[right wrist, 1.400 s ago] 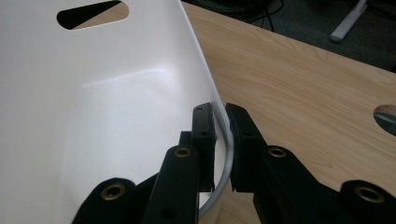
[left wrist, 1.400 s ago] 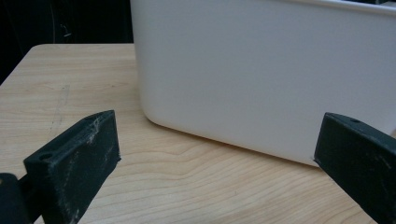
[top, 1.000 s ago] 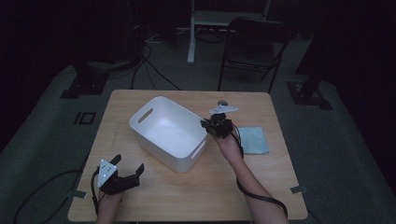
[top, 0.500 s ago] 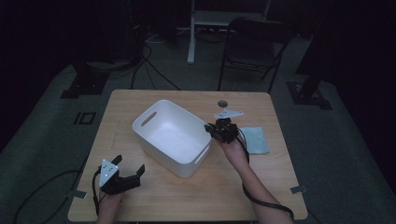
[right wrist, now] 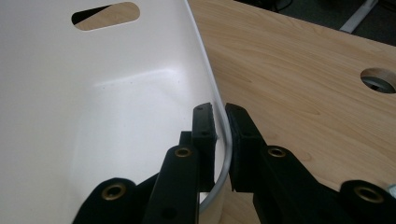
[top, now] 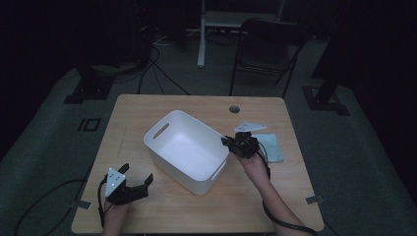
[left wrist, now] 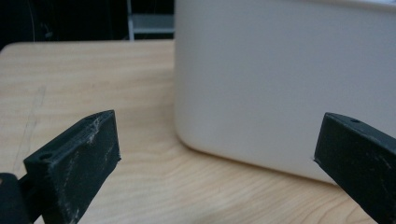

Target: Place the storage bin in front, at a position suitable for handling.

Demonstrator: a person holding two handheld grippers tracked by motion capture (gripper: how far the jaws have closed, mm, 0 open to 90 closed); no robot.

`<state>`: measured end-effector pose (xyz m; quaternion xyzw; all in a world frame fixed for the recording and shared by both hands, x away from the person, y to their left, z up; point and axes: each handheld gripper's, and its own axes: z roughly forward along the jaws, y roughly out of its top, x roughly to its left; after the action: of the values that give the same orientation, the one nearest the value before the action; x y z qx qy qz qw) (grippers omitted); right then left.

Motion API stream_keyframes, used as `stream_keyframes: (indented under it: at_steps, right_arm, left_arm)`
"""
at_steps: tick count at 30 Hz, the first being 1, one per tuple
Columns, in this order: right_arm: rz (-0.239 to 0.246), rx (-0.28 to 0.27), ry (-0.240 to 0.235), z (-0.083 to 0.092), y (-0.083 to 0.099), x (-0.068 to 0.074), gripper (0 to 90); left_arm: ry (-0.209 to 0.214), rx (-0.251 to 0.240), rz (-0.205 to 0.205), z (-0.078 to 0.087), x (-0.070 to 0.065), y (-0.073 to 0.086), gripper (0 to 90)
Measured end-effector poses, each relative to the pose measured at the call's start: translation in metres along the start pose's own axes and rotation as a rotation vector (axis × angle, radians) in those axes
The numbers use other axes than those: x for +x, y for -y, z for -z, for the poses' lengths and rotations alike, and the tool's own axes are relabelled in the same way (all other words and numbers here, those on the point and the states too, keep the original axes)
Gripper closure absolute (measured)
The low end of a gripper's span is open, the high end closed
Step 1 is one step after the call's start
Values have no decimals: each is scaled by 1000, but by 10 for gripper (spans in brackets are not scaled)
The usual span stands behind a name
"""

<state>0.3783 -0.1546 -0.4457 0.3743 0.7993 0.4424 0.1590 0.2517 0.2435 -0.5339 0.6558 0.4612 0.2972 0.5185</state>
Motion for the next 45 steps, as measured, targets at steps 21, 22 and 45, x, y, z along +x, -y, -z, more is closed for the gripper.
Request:
stream_keyframes:
  at_steps: [21, 22, 45]
  right_arm:
    - [2, -4, -43, 29, 23, 9, 821]
    - [2, -1, -43, 30, 23, 10, 821]
    - [-5, -76, -9, 56, 25, 24, 511]
  left_arm:
    - [51, -25, -29, 2, -5, -2, 0]
    - [63, -25, -11, 3, -4, -3, 0]
    - [197, 28, -56, 13, 8, -72, 0]
